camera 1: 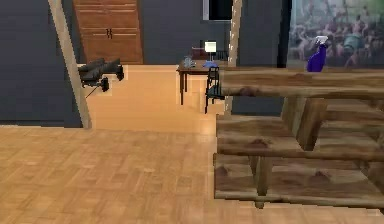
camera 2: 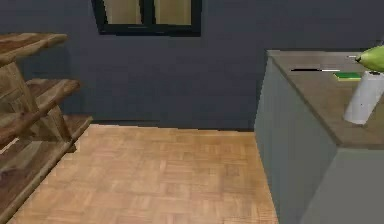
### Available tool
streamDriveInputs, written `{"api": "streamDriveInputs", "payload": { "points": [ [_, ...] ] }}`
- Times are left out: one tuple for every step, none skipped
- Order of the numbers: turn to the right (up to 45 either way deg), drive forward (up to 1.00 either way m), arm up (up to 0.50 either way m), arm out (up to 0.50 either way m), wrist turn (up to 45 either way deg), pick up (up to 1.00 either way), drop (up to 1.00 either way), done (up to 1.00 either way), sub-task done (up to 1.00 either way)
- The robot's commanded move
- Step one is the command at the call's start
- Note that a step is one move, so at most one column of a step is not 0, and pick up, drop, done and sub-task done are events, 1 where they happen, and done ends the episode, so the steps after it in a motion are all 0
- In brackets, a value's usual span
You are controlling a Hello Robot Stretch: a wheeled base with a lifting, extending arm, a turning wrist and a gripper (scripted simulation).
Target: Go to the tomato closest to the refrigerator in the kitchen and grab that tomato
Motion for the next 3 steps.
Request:
{"api": "streamDriveInputs", "payload": {
  "points": [
    [39.0,0.0,0.0,0.0,0.0,0.0,0.0,0.0,0.0],
    [0.0,0.1,0.0,0.0,0.0,0.0,0.0,0.0,0.0],
    [-45.0,0.0,0.0,0.0,0.0,0.0,0.0,0.0,0.0]
  ]
}}
